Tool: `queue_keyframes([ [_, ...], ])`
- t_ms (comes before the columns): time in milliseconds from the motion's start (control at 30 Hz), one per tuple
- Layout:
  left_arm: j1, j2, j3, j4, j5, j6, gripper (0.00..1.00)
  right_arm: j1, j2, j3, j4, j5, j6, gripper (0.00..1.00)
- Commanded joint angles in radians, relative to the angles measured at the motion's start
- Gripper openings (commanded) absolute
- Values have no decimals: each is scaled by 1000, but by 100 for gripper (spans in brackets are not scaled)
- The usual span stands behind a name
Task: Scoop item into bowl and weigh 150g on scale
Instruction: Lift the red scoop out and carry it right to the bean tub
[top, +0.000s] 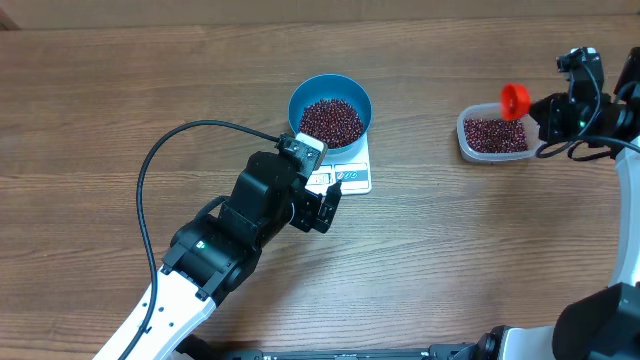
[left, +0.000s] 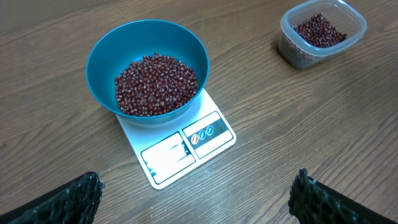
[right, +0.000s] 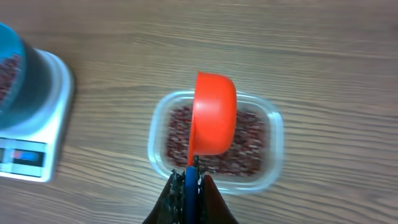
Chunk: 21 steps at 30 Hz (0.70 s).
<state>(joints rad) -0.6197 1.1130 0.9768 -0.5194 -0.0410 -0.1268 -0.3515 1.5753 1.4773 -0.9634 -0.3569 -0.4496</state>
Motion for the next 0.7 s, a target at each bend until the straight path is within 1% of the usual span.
queue_keyframes([
  [0, 4, -2, -6, 0, 4, 16, 100, 5, -51, 24, -1, 133, -62, 4],
  [33, 4, -2, -6, 0, 5, 16, 99, 5, -54, 24, -5, 147, -70, 4],
  [200, 4, -2, -6, 0, 5, 16, 99, 31, -61, 24, -48, 175, -223, 4],
  [533, 4, -2, -6, 0, 5, 16, 99, 227, -61, 24, -51, 488, -229, 4],
  [667, 4, -2, -6, 0, 5, 15, 100, 256, -61, 24, -44, 510, -228, 4],
])
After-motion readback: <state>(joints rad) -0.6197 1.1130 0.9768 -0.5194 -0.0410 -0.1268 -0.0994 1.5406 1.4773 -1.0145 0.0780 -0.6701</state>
